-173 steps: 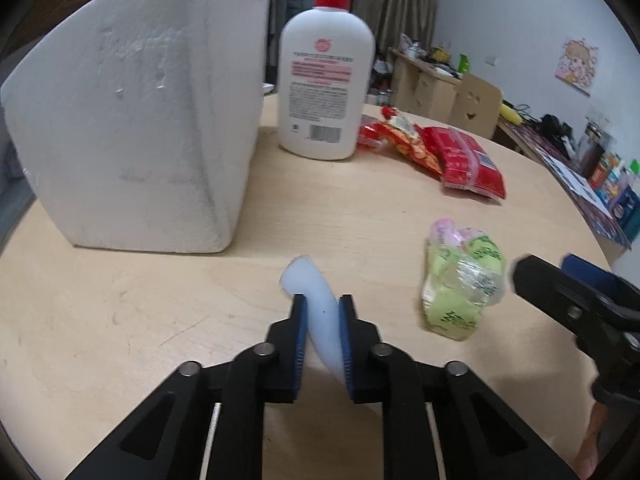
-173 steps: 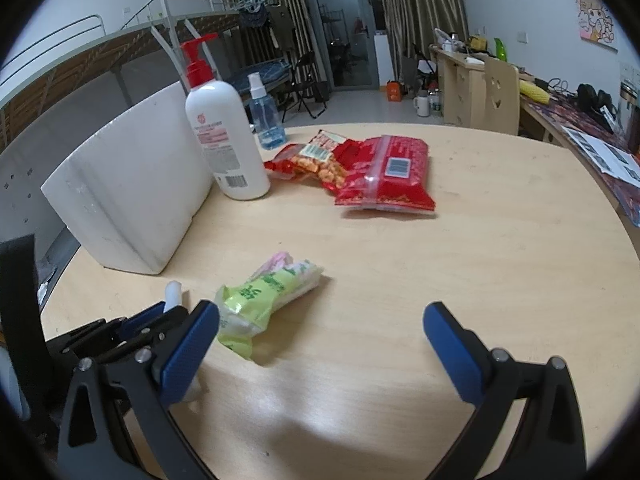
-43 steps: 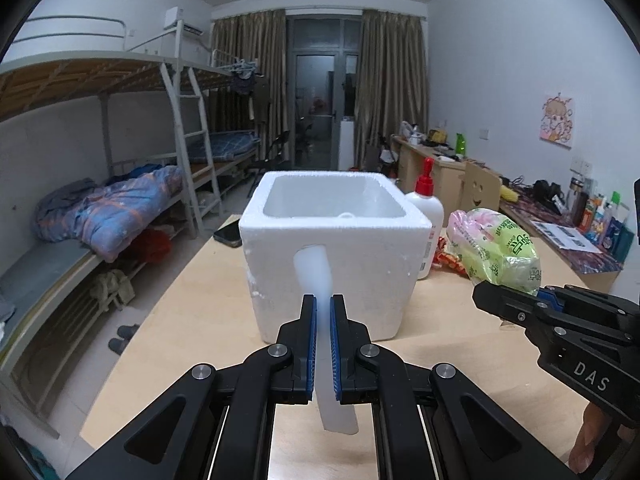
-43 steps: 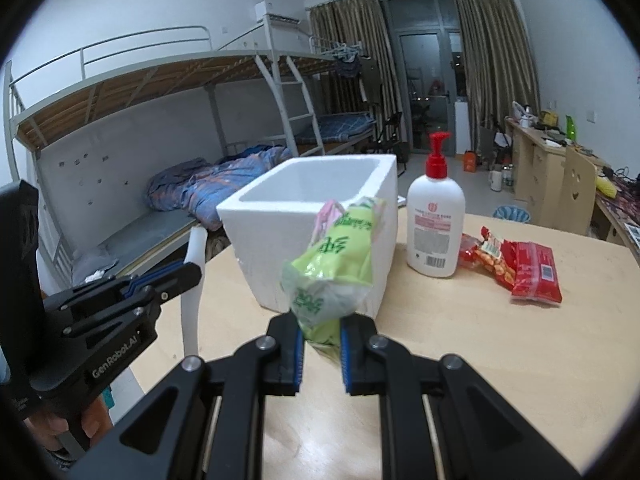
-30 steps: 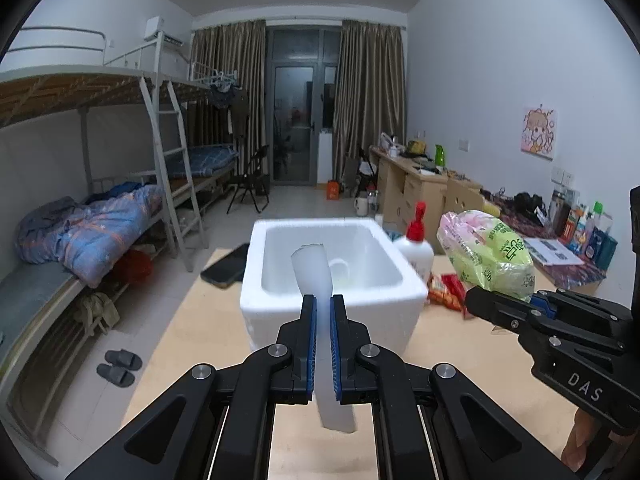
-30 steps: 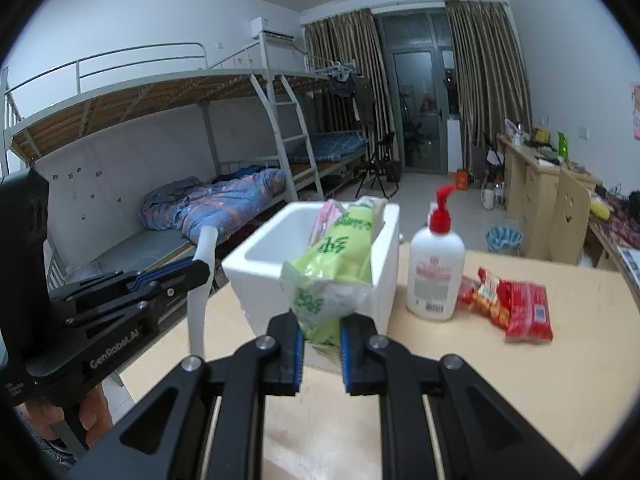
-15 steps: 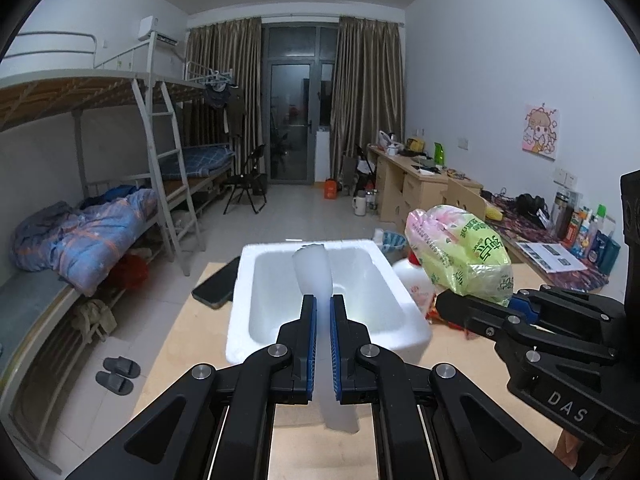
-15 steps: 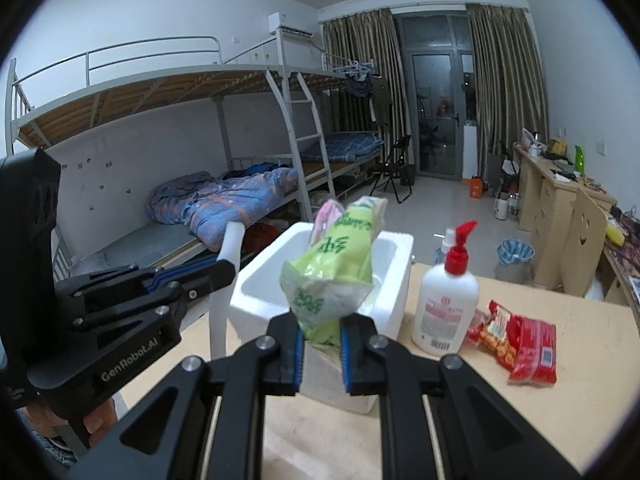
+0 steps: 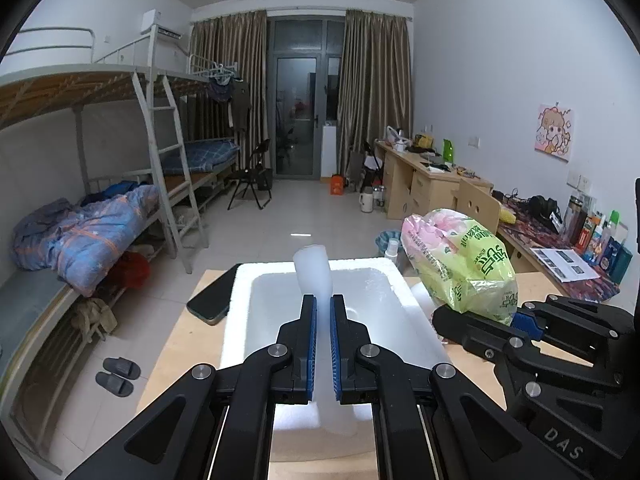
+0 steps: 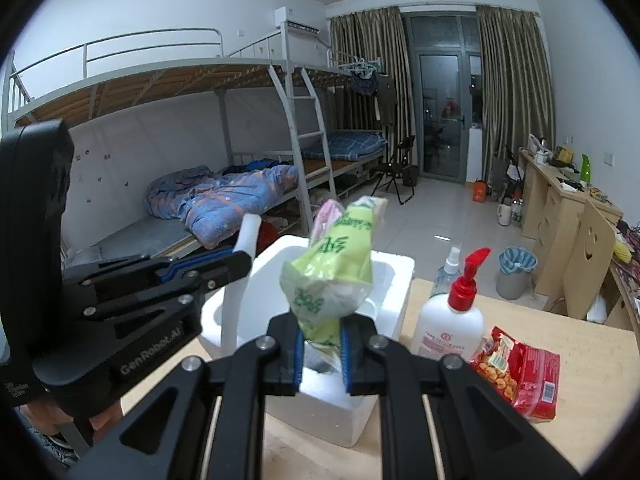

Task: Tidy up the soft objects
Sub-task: 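Carry the foam stick and green packet with both grippers over the foam box, then open the left gripper to drop the foam stick into the foam box, then lower the green packet into the foam box and open the right gripper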

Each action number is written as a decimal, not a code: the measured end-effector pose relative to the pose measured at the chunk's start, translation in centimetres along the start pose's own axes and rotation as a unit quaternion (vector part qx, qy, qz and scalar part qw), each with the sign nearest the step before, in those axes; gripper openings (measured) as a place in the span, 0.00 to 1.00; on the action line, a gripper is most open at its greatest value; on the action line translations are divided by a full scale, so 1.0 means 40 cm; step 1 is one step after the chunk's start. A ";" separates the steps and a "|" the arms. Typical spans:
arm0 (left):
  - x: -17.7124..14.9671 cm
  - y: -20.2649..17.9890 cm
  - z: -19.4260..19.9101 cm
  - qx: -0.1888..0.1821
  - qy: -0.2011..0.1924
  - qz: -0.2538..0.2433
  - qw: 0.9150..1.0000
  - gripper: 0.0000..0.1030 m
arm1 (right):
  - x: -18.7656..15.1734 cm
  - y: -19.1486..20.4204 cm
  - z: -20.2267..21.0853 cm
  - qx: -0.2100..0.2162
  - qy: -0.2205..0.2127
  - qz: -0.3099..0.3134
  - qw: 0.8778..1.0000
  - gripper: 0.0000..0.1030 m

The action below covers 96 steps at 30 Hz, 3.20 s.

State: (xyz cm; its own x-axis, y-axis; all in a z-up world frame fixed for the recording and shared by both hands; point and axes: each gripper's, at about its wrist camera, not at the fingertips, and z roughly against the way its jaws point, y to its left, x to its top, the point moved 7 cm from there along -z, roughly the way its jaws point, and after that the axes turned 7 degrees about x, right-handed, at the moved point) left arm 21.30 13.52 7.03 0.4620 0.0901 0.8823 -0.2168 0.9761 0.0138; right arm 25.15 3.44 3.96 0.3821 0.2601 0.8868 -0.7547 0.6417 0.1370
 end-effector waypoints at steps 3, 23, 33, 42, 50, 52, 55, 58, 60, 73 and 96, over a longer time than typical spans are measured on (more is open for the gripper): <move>0.003 -0.008 -0.026 -0.001 0.006 -0.002 1.000 0.07 | 0.002 -0.007 -0.003 0.001 0.002 -0.001 1.000 0.17; 0.014 -0.033 -0.104 0.007 0.022 -0.018 1.000 0.15 | 0.008 -0.027 0.000 -0.005 0.000 -0.011 1.000 0.17; 0.010 -0.039 -0.116 0.035 0.009 -0.034 0.999 0.97 | 0.016 -0.038 0.006 -0.011 -0.003 -0.014 1.000 0.17; 0.017 -0.022 -0.087 0.058 -0.026 -0.032 0.997 1.00 | 0.012 -0.034 -0.002 -0.011 -0.001 -0.013 1.000 0.17; -0.006 0.038 -0.037 0.070 -0.027 -0.007 0.997 1.00 | 0.010 -0.019 -0.034 -0.001 0.011 -0.007 1.000 0.17; -0.016 0.047 -0.025 0.074 -0.025 -0.006 0.997 1.00 | 0.010 -0.012 -0.043 0.003 0.014 -0.005 1.000 0.17; -0.028 0.071 -0.012 0.086 -0.023 -0.002 0.996 1.00 | 0.010 -0.001 -0.056 0.010 0.018 -0.001 1.000 0.17; -0.041 0.087 -0.001 0.096 -0.021 -0.005 0.995 1.00 | 0.013 0.013 -0.072 0.017 0.021 0.002 1.000 0.17; -0.045 0.097 0.010 0.106 -0.025 -0.005 0.994 1.00 | 0.015 0.022 -0.084 0.022 0.024 0.004 0.999 0.17; -0.083 0.189 0.040 0.139 -0.016 0.012 0.990 1.00 | 0.007 0.057 -0.147 0.037 0.045 0.010 0.998 0.17; -0.075 0.211 0.045 0.144 -0.023 0.020 0.989 1.00 | 0.035 0.048 -0.127 -0.026 0.026 0.012 0.999 0.85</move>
State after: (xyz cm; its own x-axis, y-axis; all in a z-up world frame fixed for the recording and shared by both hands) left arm 16.53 21.14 5.35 0.4094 0.1125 0.9054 -0.4728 0.8749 0.1051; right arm 26.93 8.70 3.23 0.3924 0.3124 0.8651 -0.7356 0.6712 0.0913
